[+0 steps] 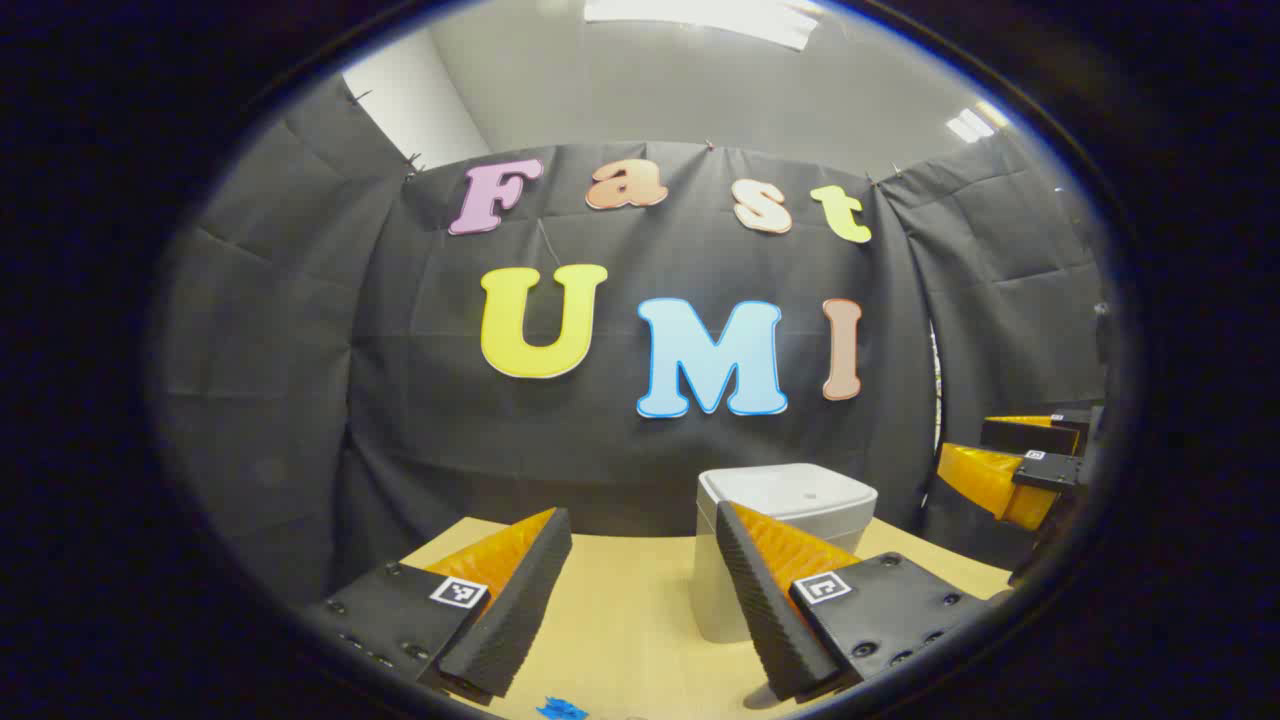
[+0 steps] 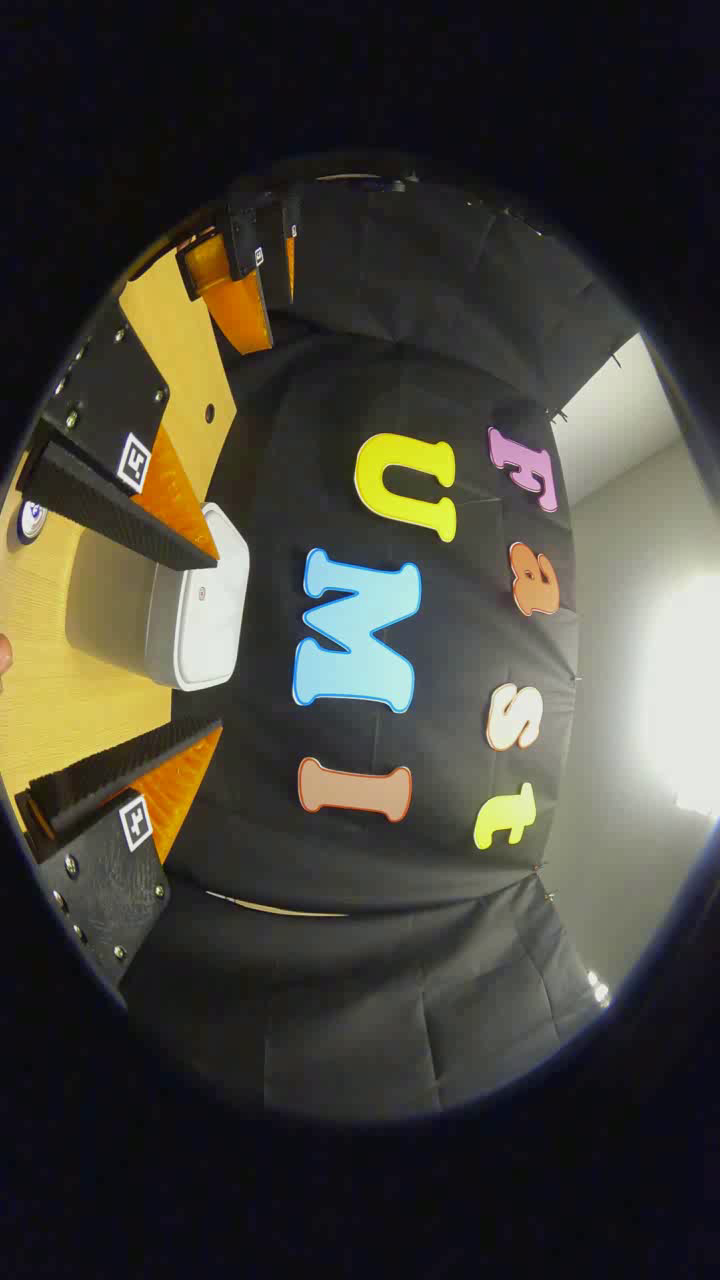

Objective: Press the lid of the desktop garbage bin to open it, pick up the crumpled paper on the desktop and throw it into the bin, then pick up the pop can on the desktop and drop it into the bin, and finally close the garbage bin lid.

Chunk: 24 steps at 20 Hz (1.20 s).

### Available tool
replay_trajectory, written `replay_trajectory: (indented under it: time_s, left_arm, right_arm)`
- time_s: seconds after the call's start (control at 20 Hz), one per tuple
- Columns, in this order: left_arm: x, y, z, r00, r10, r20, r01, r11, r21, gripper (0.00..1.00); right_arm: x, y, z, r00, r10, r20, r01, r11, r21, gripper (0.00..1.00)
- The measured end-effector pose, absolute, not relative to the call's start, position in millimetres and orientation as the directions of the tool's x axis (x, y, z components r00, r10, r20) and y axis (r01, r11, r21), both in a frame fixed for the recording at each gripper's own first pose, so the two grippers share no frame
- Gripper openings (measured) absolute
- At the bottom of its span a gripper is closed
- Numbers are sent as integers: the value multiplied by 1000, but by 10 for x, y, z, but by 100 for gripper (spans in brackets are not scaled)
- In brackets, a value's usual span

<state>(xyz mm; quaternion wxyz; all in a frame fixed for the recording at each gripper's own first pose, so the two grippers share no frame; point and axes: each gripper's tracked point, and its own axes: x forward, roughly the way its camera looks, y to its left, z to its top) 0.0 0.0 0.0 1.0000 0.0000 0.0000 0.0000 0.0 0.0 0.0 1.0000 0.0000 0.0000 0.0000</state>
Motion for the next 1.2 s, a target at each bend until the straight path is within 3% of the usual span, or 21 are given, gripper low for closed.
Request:
replay_trajectory:
  time_s: [0.4, 1.2]
  left_arm:
    - [245, 188, -126, 999, 15, -30, -16, 1000, -5, 96]
    - [437, 221, -37, 1000, -2, -12, 3, 1000, 18, 95]
  right_arm:
    - [166, 139, -255, 997, -1, -81, 2, 1000, 12, 94]
    - [290, 207, -207, 998, -25, -61, 26, 1000, 16, 94]
